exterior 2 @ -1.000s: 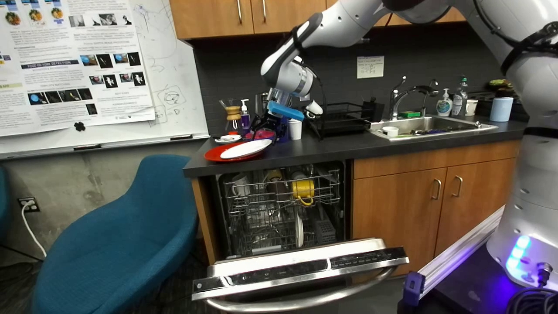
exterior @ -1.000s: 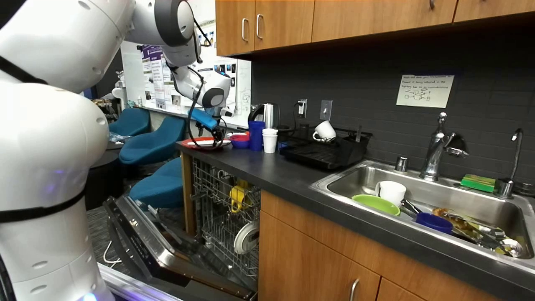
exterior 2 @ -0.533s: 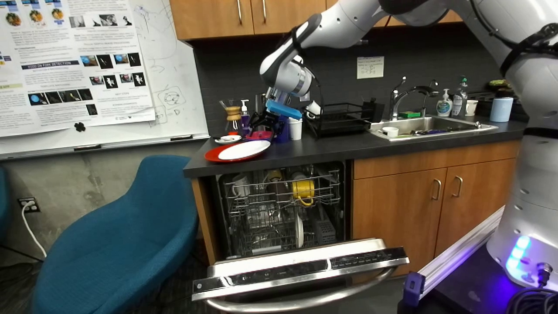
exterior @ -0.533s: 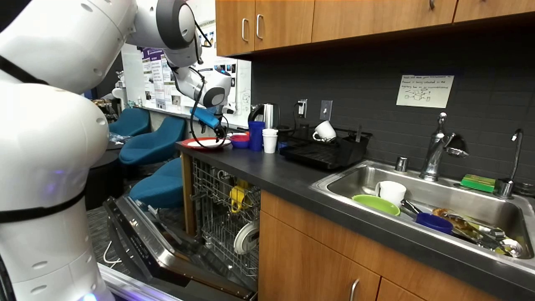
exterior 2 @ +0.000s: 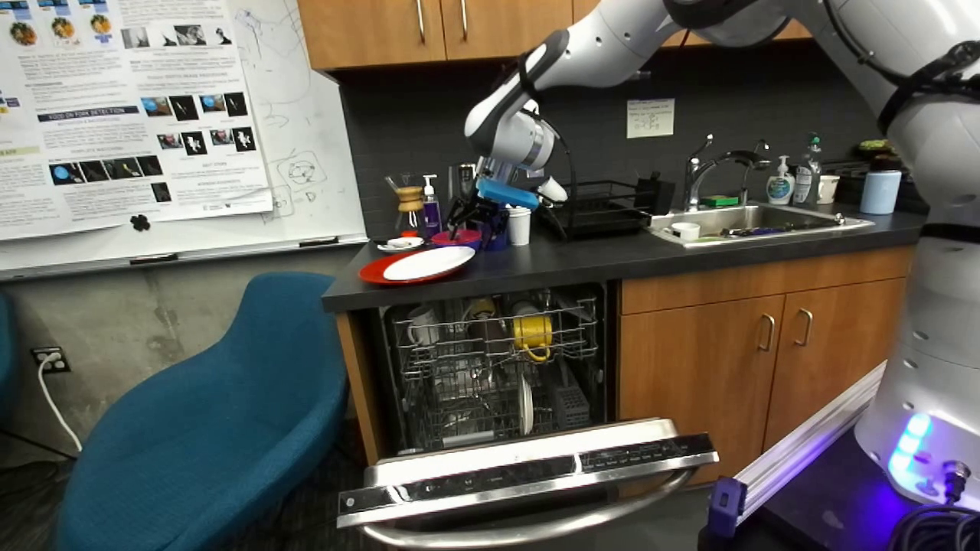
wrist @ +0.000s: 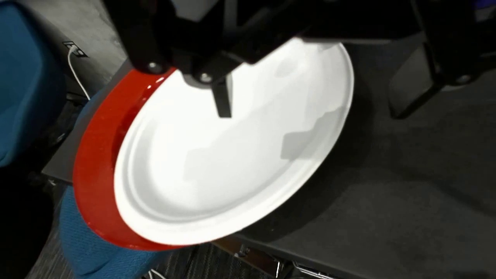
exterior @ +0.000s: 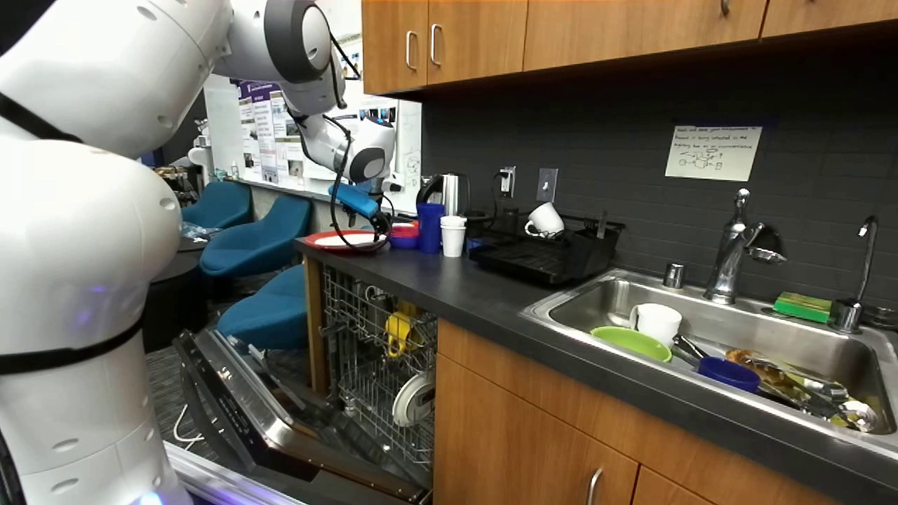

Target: Put the white plate on the dishrack.

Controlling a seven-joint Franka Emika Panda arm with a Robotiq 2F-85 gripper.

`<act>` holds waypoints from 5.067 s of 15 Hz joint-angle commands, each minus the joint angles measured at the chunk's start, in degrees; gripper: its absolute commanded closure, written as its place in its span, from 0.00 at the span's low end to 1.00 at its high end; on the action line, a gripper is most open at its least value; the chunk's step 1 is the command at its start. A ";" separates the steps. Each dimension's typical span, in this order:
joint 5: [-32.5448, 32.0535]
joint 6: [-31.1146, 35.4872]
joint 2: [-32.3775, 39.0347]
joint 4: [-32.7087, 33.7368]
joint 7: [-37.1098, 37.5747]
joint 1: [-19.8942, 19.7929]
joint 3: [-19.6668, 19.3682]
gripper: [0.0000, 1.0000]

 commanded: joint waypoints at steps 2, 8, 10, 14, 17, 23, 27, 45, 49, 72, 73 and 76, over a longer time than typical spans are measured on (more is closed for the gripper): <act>-0.17 0.06 0.63 0.80 -0.69 -1.11 0.79 0.00; -0.22 -0.08 1.86 0.74 -0.54 -1.15 0.91 0.00; -0.18 -0.11 2.34 0.74 -0.56 -1.23 0.96 0.00; 0.06 -0.37 3.26 1.30 -0.45 -1.03 1.51 0.00; 0.48 -0.51 3.59 1.66 -0.41 -0.98 2.32 0.00; 0.94 -0.73 3.86 2.24 -0.43 -1.30 3.03 0.27; 1.07 -0.77 4.32 2.99 -0.43 -1.70 3.00 0.55; 1.79 0.04 -1.42 4.21 -1.33 -3.32 3.50 0.99; 8.84 0.55 -5.29 5.05 -3.87 -5.78 7.99 0.99; -9.95 34.75 -35.12 -26.94 -5.84 -6.00 -10.66 0.99; -13.48 36.13 -35.22 -27.80 -3.61 -6.00 -11.93 0.99; -24.06 38.77 -34.97 -28.83 3.06 -5.55 -16.79 0.99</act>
